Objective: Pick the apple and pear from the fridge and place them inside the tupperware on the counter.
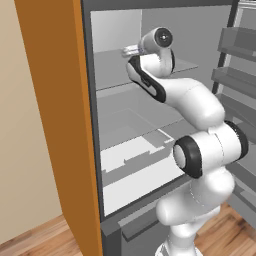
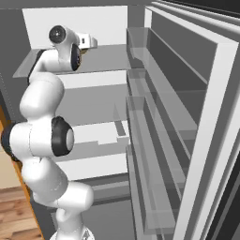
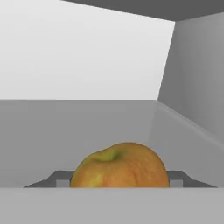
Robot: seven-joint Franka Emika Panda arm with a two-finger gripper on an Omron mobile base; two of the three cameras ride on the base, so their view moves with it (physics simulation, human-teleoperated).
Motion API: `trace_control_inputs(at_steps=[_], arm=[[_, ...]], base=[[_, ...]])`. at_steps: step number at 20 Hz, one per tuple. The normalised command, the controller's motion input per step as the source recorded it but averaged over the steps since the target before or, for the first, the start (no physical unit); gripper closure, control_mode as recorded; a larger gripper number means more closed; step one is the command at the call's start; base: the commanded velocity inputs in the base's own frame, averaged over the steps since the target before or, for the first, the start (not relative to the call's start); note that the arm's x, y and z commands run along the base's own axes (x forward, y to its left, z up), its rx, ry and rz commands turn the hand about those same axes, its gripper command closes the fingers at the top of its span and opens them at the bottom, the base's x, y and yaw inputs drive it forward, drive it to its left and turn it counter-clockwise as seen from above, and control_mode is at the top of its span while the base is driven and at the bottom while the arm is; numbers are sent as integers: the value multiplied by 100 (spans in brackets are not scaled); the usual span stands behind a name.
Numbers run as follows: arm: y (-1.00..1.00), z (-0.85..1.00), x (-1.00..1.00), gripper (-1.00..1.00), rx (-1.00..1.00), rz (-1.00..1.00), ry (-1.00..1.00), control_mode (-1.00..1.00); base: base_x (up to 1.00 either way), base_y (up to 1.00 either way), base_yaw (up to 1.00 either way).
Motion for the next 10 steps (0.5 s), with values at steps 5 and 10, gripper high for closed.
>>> trace_control_inputs(at_steps=[5, 10], arm=[[0, 4, -96, 100, 26, 0, -22, -100], [-2, 54, -79, 100, 33, 0, 9, -100]], base=[[0, 0, 0], [0, 0, 0]])
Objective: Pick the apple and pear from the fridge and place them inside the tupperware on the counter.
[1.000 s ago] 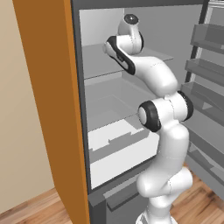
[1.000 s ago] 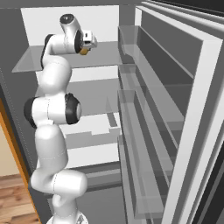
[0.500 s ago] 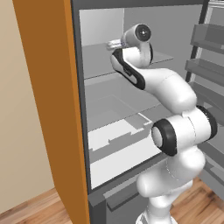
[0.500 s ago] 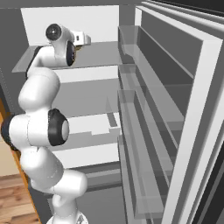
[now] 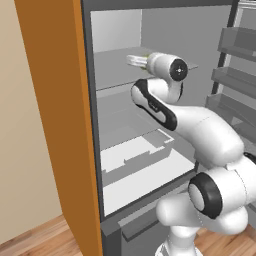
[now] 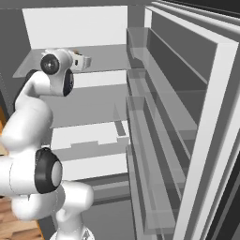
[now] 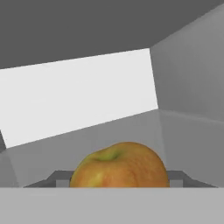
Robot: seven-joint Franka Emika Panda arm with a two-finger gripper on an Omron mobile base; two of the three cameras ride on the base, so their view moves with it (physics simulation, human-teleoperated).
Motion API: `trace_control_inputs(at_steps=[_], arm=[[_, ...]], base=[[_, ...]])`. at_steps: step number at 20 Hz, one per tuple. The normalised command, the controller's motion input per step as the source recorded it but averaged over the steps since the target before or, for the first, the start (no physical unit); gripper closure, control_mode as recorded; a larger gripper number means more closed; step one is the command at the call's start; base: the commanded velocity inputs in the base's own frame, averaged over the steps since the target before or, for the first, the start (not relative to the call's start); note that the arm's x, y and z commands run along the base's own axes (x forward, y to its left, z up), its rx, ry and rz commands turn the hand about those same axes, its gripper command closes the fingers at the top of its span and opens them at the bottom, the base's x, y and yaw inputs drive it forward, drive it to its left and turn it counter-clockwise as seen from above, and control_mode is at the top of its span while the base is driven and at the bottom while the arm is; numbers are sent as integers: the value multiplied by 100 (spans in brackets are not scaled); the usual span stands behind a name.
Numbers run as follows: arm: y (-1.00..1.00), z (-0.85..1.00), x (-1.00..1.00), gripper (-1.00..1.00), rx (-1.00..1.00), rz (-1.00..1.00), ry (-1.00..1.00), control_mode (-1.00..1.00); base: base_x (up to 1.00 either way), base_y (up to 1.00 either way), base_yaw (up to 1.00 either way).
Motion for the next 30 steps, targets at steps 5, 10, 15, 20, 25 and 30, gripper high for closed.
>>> trace_control_inputs(at_steps=[5, 10, 15, 20, 25, 30], arm=[[-2, 70, -75, 100, 21, 0, 29, -100], [0, 42, -72, 100, 1, 0, 37, -100], [-2, 2, -93, 100, 0, 0, 7, -100], [-13, 0, -100, 100, 0, 0, -2, -100], [-14, -1, -100, 100, 0, 0, 0, -100], [-6, -27, -83, 100, 0, 0, 12, -100]], base=[[0, 0, 0], [0, 0, 0], [0, 0, 0], [0, 0, 0], [0, 0, 0], [0, 0, 0]])
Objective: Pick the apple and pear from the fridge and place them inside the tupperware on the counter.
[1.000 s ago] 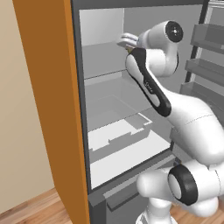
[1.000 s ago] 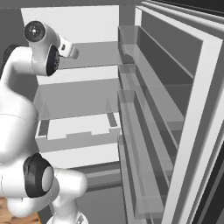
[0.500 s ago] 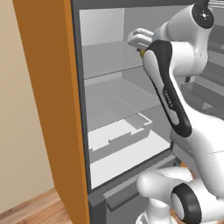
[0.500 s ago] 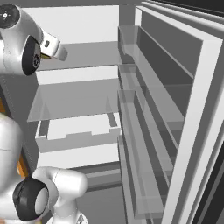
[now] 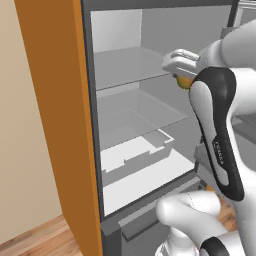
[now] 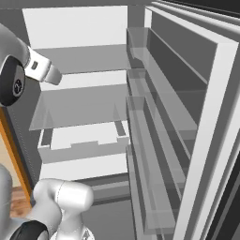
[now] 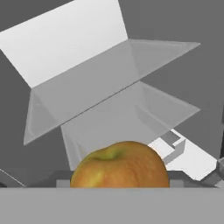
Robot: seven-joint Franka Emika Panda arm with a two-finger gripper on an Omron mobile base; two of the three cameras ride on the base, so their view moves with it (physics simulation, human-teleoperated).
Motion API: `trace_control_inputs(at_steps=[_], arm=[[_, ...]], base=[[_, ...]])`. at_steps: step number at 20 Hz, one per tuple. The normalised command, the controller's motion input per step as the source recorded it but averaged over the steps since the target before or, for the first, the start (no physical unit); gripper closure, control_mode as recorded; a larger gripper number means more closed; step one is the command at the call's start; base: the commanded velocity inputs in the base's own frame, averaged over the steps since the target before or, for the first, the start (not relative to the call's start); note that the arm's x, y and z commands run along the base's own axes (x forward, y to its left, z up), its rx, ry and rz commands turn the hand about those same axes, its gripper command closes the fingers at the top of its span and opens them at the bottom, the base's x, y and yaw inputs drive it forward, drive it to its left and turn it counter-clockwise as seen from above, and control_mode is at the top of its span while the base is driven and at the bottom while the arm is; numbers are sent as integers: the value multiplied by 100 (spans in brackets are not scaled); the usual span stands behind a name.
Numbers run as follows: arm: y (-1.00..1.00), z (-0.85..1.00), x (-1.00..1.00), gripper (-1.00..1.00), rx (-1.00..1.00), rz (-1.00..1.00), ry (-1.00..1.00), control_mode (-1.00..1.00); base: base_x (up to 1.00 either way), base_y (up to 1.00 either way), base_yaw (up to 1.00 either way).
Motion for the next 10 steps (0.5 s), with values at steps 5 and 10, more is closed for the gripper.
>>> trace_control_inputs(at_steps=[5, 10], arm=[[0, -34, -64, 100, 0, 0, 31, -100], [0, -16, -20, 100, 0, 0, 9, -100]], base=[[0, 0, 0], [0, 0, 0]])
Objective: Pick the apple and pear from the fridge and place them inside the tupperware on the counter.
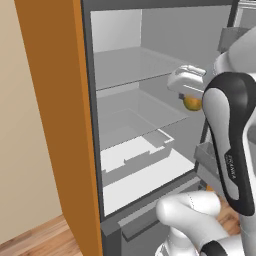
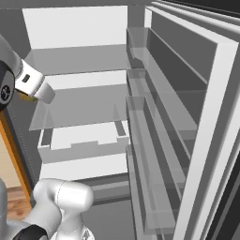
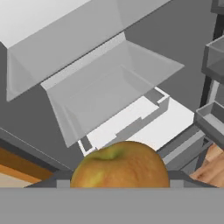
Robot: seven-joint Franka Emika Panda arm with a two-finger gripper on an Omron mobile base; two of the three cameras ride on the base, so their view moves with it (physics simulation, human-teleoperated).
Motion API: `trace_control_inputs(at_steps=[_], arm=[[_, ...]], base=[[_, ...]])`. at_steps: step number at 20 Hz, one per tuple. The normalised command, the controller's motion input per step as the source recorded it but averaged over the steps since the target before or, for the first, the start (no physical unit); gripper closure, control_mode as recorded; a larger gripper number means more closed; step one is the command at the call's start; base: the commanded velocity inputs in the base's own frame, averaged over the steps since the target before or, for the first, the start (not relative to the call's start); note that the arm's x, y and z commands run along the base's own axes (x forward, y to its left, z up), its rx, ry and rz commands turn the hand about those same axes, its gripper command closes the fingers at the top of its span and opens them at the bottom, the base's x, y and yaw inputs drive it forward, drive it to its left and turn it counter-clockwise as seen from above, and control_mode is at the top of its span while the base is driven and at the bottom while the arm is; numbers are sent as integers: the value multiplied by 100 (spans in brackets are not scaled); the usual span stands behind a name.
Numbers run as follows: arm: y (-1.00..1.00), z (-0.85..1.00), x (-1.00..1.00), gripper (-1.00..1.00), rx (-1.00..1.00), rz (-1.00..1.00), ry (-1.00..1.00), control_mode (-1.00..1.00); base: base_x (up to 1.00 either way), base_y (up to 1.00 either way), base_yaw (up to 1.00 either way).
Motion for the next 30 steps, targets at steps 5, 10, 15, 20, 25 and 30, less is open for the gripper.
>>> trace_control_inputs(at_steps=[5, 10, 15, 20, 25, 30], arm=[[0, -14, -24, 100, 0, -1, -10, -100], [0, -39, -70, 100, 0, -9, -5, -100], [0, -33, -61, 100, 0, -8, 0, 100], [0, 0, 0, 100, 0, 0, 0, 100], [0, 0, 0, 100, 0, 0, 0, 100], [0, 0, 0, 100, 0, 0, 0, 100]], base=[[0, 0, 0], [0, 0, 0], [-16, 0, -2], [-85, 0, -29], [-80, 3, -67], [-71, 1, -99]])
